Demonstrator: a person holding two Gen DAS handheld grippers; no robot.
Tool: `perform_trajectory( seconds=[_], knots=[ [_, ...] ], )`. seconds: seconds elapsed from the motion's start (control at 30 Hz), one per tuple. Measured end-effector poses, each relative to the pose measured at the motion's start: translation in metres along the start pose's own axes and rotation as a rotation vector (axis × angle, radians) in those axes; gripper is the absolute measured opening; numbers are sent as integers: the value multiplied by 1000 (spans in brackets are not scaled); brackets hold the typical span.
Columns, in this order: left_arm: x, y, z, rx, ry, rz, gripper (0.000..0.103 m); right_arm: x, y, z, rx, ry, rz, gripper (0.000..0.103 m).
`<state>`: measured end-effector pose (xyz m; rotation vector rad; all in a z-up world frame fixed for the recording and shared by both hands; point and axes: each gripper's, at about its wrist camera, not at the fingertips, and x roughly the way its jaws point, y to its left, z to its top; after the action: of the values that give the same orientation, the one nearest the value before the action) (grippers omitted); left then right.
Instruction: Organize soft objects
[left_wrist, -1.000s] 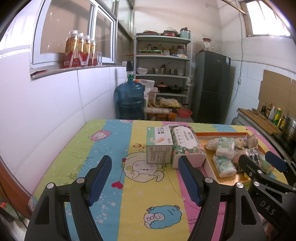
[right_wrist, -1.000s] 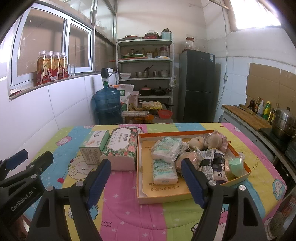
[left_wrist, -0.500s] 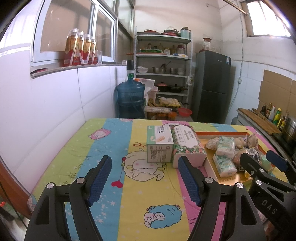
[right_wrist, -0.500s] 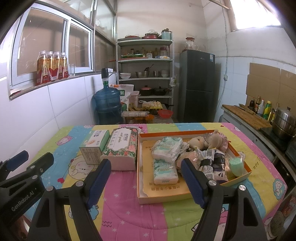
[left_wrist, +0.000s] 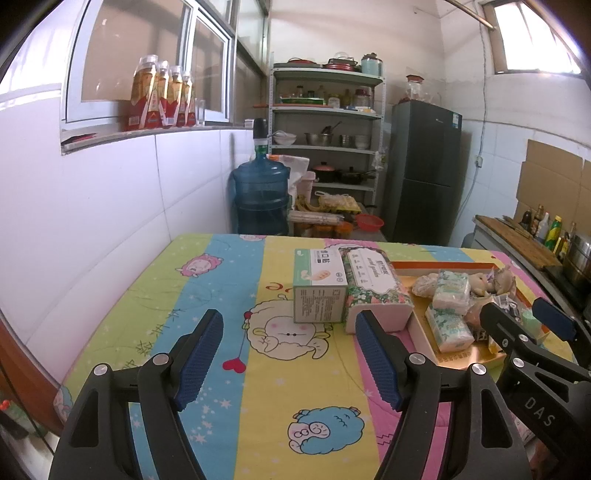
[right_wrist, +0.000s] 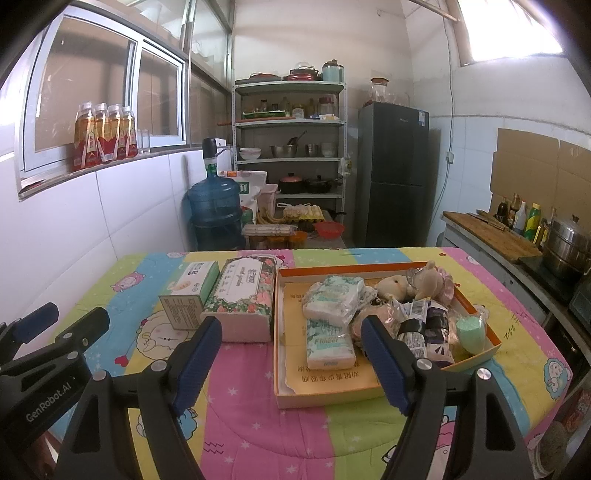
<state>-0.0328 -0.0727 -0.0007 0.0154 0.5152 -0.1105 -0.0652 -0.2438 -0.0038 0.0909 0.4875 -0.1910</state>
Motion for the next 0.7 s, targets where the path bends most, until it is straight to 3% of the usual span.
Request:
perform_trajectory(
  seconds=[0.7],
  knots=[
    [1,1,-1,-2,3,-2,76,0,1,0,-2,2,0,77]
  ],
)
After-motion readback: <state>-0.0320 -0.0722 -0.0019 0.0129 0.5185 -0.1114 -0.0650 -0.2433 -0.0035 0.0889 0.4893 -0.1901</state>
